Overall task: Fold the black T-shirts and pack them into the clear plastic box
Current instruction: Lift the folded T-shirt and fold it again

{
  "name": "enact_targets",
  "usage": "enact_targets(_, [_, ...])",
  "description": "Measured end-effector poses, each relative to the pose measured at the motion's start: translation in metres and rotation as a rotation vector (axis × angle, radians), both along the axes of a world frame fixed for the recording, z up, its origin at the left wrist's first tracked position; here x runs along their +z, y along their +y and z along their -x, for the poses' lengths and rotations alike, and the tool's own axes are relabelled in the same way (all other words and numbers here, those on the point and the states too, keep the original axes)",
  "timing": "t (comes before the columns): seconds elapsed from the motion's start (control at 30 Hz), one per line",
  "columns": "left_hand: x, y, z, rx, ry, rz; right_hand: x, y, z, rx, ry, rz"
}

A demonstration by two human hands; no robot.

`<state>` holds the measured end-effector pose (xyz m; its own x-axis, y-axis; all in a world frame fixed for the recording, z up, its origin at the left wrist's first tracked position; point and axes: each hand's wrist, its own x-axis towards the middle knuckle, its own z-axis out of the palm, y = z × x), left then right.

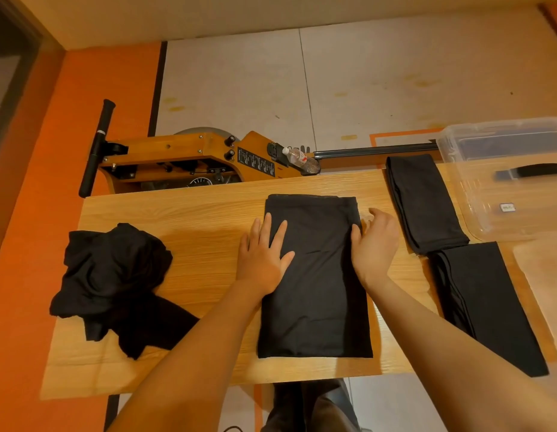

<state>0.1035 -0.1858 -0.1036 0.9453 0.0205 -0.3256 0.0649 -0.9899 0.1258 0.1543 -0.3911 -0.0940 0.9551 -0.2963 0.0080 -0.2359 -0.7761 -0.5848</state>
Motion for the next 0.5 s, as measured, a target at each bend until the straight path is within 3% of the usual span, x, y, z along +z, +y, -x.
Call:
enact_targets(0.13, [-0.004,-0.003,0.001,-0.042,-0.106,-0.004,-0.005,0.017,0.014,0.365,-0.142,0.165])
enact_targets(0.27, [-0.011,0.003,0.002,-0.063,-0.05,-0.011,-0.023,0.023,0.038,0.555,-0.046,0.265])
enact_targets(0.4, [-0.01,0.013,-0.001,-0.013,0.025,-0.032,-0.036,0.006,0.055,0.536,0.076,0.366])
enact_targets(0.5, [-0.01,0.008,0.007,0.006,-0.037,-0.028,-0.033,-0.002,0.062,0.5,0.089,0.401])
